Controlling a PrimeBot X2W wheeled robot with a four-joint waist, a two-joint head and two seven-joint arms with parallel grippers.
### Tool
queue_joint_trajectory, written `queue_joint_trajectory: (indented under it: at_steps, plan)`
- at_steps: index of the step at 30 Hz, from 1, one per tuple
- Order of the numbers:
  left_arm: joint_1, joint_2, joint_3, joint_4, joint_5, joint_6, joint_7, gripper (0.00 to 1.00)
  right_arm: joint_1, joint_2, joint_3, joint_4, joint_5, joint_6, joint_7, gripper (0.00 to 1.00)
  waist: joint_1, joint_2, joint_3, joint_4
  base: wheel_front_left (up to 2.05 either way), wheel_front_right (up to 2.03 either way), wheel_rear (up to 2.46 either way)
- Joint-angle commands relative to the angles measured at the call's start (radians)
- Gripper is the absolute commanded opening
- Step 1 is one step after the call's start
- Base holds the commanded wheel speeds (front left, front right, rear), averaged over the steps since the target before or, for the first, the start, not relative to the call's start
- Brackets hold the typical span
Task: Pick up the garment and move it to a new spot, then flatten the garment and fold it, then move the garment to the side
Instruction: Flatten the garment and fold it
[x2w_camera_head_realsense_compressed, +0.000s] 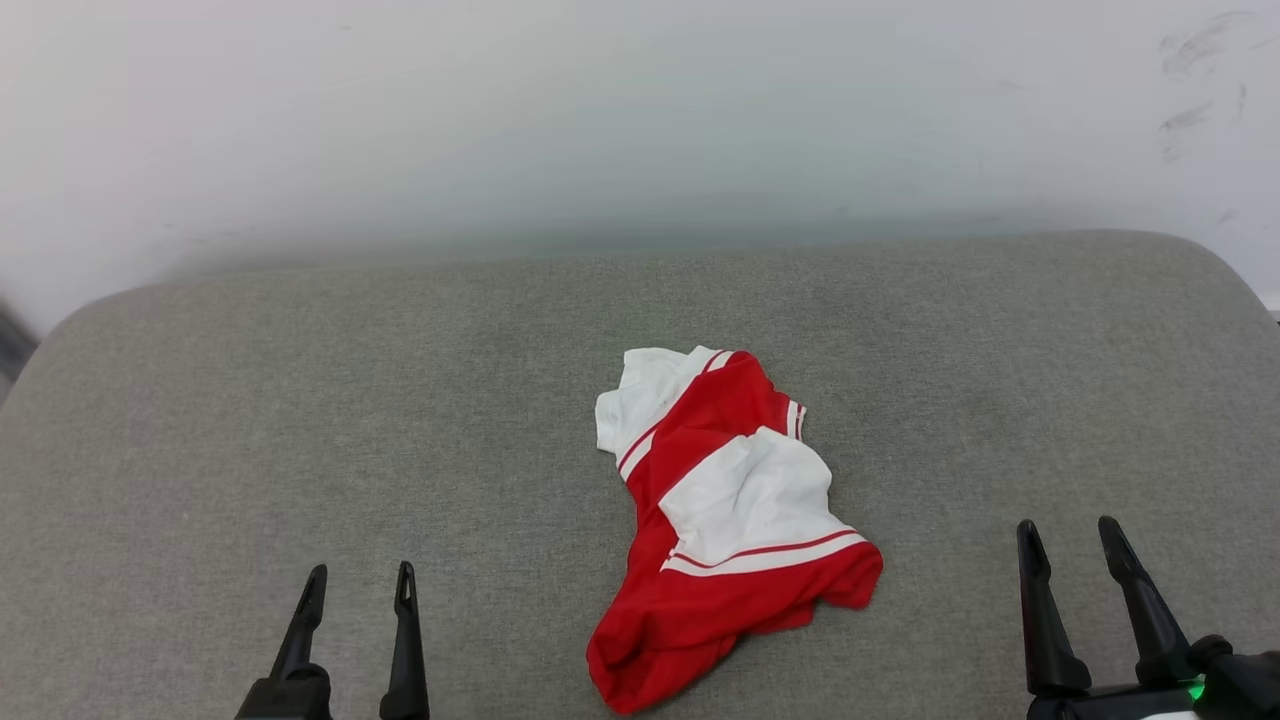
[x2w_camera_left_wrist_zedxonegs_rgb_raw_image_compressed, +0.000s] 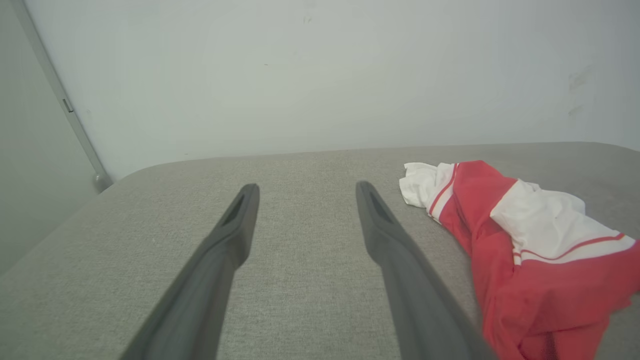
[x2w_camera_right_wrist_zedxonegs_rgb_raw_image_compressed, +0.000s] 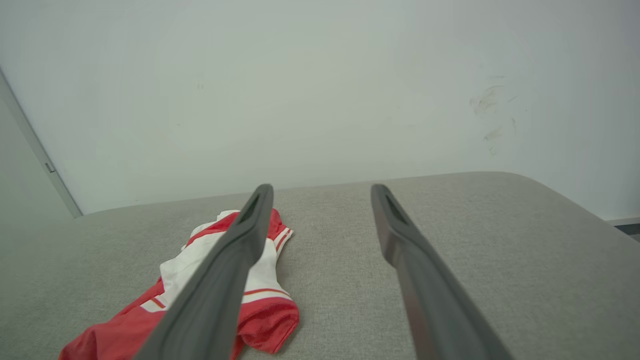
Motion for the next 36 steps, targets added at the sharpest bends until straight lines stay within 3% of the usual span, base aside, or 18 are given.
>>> queue_joint_trajectory:
  at_steps: [1, 19, 29, 36]
  plan:
    - [0.008, -0.007, 0.005, 0.003, 0.007, -0.005, -0.003, 1.00, 0.010, 0.001, 0.001, 0.003, 0.001, 0.000, -0.002, 1.00, 0.0000, 0.0000, 0.000, 0.000, 0.00, 0.00, 0.00]
    - [-0.073, -0.030, 0.090, 0.042, 0.028, -0.094, -0.003, 1.00, -0.004, 0.001, -0.001, -0.004, 0.004, 0.000, -0.002, 1.00, 0.0000, 0.0000, 0.007, 0.003, 0.00, 0.00, 0.00]
    - [-0.411, 0.037, 0.106, 0.098, 0.037, -0.182, -0.003, 1.00, -0.049, 0.000, -0.006, -0.024, -0.020, 0.000, -0.002, 1.00, 0.0000, 0.0000, 0.082, -0.005, 0.00, 0.00, 0.00]
    - [-0.721, 0.086, 0.072, 0.197, 0.035, -0.206, -0.003, 1.00, -0.101, 0.001, -0.006, -0.040, -0.022, 0.000, -0.002, 1.00, 0.0000, 0.0000, 0.166, -0.020, 0.00, 0.00, 0.00]
